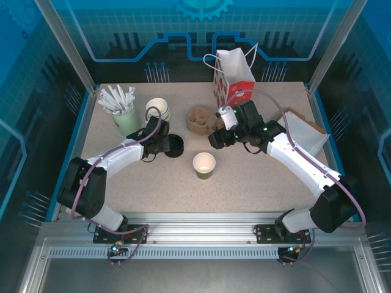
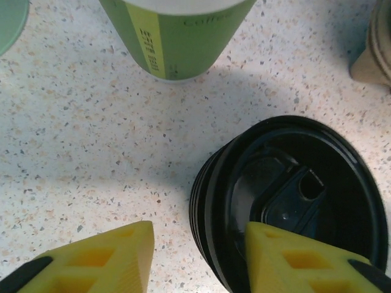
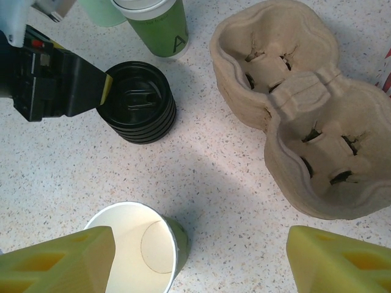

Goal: Pack the takeout coffee

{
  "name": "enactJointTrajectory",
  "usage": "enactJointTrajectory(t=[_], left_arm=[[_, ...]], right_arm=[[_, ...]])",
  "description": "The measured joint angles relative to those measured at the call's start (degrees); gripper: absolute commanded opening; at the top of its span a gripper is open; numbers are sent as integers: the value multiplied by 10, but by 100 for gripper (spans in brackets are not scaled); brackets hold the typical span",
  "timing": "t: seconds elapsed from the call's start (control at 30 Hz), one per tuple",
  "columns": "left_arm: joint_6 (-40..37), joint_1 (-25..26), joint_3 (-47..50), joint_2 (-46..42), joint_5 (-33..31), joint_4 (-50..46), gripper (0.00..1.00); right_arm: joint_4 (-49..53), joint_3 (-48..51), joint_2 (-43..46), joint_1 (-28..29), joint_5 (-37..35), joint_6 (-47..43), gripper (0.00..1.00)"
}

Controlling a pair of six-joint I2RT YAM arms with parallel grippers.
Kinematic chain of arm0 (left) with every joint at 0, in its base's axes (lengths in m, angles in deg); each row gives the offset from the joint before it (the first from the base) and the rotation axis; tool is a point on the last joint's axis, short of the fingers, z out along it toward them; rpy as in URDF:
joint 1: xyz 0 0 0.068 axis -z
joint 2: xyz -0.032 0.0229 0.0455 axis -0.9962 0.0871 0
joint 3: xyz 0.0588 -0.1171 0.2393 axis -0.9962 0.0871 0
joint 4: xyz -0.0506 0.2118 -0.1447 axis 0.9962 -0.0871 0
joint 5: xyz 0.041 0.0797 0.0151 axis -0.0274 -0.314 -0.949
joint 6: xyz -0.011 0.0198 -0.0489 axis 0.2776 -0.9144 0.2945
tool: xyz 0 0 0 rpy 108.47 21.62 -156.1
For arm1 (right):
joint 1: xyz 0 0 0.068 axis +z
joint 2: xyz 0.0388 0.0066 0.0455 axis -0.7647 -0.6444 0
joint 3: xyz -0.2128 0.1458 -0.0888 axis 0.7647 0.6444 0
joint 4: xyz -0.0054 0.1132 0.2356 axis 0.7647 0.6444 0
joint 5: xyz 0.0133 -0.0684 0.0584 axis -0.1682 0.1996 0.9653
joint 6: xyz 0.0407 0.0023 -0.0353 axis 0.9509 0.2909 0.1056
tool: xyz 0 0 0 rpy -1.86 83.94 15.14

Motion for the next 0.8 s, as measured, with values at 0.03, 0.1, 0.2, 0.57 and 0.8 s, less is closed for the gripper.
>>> enactJointTrajectory(t=[0.03, 0.1, 0.2, 0.57, 0.8], left_arm=[[-1, 0, -3, 5, 1, 0, 40], [-2, 0, -9, 13, 4, 1, 38], [-10, 0, -17, 21, 4, 2, 34], [-15, 0, -25, 35, 5, 5, 23], [-15, 0, -31, 36, 9, 5, 18]], right_arm=[[0, 0, -1, 0, 0, 0, 76], [0, 0, -3, 0, 0, 0, 76], [0, 0, -6, 0, 0, 0, 76], [0, 0, -9, 1, 0, 0, 76], [0, 0, -9, 1, 0, 0, 76]])
